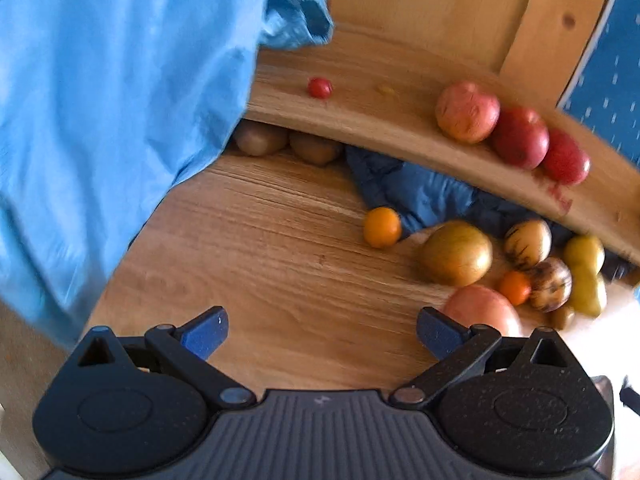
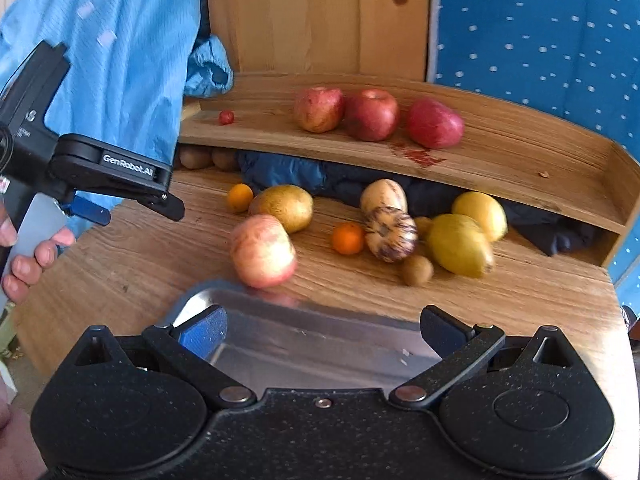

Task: Organize fruits
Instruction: 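Grasp the red apple with the right tool while the left tool grasps an orange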

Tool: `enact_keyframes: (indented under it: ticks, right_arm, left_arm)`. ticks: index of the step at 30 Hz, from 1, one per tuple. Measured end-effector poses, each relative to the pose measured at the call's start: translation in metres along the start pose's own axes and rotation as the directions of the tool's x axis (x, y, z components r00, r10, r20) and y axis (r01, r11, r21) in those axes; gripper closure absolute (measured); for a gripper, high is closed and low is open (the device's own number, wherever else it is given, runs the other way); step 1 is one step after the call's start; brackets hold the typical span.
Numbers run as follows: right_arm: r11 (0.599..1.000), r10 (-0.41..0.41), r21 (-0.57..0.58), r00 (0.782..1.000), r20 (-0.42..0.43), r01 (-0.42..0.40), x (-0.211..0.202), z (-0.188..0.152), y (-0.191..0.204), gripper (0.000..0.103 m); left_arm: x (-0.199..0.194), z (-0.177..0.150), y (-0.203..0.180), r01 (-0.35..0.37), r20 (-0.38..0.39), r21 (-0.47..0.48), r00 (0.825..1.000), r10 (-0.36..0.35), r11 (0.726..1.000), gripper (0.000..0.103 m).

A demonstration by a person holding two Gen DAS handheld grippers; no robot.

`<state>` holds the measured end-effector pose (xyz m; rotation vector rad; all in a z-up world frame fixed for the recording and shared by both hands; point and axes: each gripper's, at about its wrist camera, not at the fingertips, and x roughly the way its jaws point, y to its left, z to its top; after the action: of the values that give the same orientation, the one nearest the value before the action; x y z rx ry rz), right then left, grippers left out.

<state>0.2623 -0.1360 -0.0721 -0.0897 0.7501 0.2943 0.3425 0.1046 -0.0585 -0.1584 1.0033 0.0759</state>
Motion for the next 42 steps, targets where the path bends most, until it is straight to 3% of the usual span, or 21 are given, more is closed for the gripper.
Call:
enact_keyframes:
  ticks: [6,14,19,22,25,32,39,42]
  right_arm:
    - [0.980,-0.074,-0.186,0.997,-0.018,0.069,0.038,0.027,0.041,0.001]
    - [0.989,-0.089,-0.126,0.989,-0.120,0.073,0.081,0.040,0.062,0.001]
    - [0.995,-0.097,-0.045,0.987,-0.131,0.092,0.093,0.044,0.061,0.007]
    - [0.995,-0.100,-0.010,0.984,-0.149,0.099,0.101,0.046,0.058,0.014]
    - [0.994,-0.081,0.064,0.984,-0.159,0.092,0.107,0.049,0.055,0.023]
    - [0.990,-0.087,0.098,0.983,-0.164,0.104,0.110,0.051,0.053,0.029]
    - [0.991,-0.082,0.090,0.979,-0.185,0.100,0.114,0.050,0.055,0.034]
    - [0.992,-0.082,0.079,0.979,-0.186,0.099,0.116,0.051,0.056,0.036]
  left_arm:
    - [0.042,0.030,0.012,0.066,-0.027,0.118,0.998,-0.063,0.991,0.001]
    - [0.079,0.060,0.004,0.178,-0.053,0.205,0.984,-0.170,0.963,0.001]
    - [0.094,0.065,-0.002,0.244,-0.077,0.242,0.970,-0.232,0.939,0.002]
    - [0.101,0.065,-0.007,0.268,-0.091,0.267,0.963,-0.252,0.926,0.006]
    - [0.105,0.066,-0.005,0.327,-0.109,0.262,0.945,-0.309,0.908,0.012]
    - [0.108,0.064,-0.005,0.369,-0.086,0.262,0.929,-0.359,0.892,0.029]
    - [0.111,0.065,-0.003,0.375,-0.073,0.260,0.926,-0.370,0.890,0.043]
    - [0.111,0.065,-0.005,0.379,-0.080,0.276,0.925,-0.371,0.884,0.054]
